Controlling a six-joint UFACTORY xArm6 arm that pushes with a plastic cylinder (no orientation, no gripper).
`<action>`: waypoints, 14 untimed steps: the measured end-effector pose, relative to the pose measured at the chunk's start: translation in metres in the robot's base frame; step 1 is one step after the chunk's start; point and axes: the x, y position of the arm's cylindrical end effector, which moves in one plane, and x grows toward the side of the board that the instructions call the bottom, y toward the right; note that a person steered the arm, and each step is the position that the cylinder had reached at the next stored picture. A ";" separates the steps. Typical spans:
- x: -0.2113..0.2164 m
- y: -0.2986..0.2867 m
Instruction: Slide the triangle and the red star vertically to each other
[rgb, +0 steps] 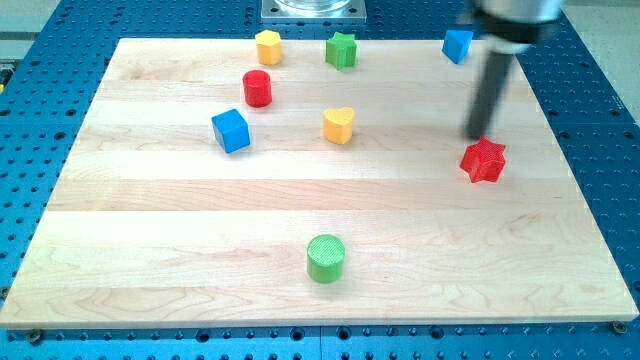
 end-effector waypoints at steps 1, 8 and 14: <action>0.073 0.064; 0.021 -0.091; -0.155 -0.043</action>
